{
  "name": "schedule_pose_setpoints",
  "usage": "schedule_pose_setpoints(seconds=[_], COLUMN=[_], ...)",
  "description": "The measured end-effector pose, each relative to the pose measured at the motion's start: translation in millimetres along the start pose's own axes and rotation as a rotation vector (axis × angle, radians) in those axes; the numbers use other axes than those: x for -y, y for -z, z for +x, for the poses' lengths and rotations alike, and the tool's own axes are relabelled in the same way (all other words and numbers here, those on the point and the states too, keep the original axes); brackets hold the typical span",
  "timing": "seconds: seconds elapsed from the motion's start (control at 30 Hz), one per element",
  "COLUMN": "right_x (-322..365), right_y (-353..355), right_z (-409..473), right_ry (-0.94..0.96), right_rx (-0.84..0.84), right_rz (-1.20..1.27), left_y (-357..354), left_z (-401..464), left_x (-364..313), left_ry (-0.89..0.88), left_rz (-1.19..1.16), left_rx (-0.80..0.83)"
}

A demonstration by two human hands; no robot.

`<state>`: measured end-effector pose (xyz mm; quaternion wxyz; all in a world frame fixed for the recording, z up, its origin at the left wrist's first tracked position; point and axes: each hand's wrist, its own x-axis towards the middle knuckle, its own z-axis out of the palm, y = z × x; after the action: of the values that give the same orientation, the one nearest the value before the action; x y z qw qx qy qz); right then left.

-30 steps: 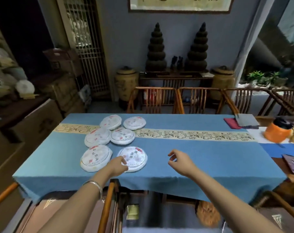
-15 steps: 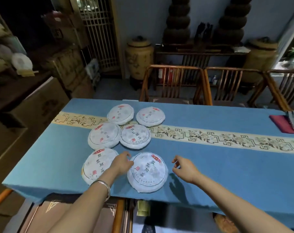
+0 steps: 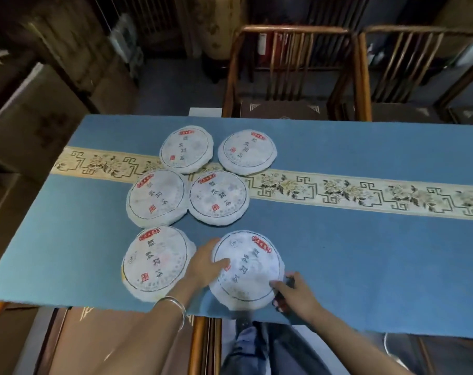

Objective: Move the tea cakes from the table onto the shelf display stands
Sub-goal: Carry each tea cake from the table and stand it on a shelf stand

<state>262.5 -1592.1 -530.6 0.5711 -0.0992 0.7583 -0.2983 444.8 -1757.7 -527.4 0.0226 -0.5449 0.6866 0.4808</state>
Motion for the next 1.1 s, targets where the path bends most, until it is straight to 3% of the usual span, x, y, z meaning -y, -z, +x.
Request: schedule_pose_setpoints(seconds=[0.2, 0.43, 0.63, 1.1], right_x=[2.6, 11.9, 54.0, 167.1], right_y=[8.9, 21.8, 36.4, 24.5], right_z=[-0.5, 5.1, 3.9, -20.8], right_ry=[-0.138, -0.119, 0.017, 0.404], right_rx=[0.168, 0.208, 0.274, 0.566], right_rz=[0.348, 0.734, 0.693, 0.451], left_y=[-14.6, -48.2, -50.3, 16.1], left_z=[-1.7, -25.3, -38.4, -80.2], left_x=[-5.3, -1.7, -30.4, -83.5], left_ry=[0.123, 0.184, 0.197, -0.019], left_rz=[-0.231, -0.542, -0.811, -1.118], left_rx=[0.058, -0.058, -0.236, -0.600])
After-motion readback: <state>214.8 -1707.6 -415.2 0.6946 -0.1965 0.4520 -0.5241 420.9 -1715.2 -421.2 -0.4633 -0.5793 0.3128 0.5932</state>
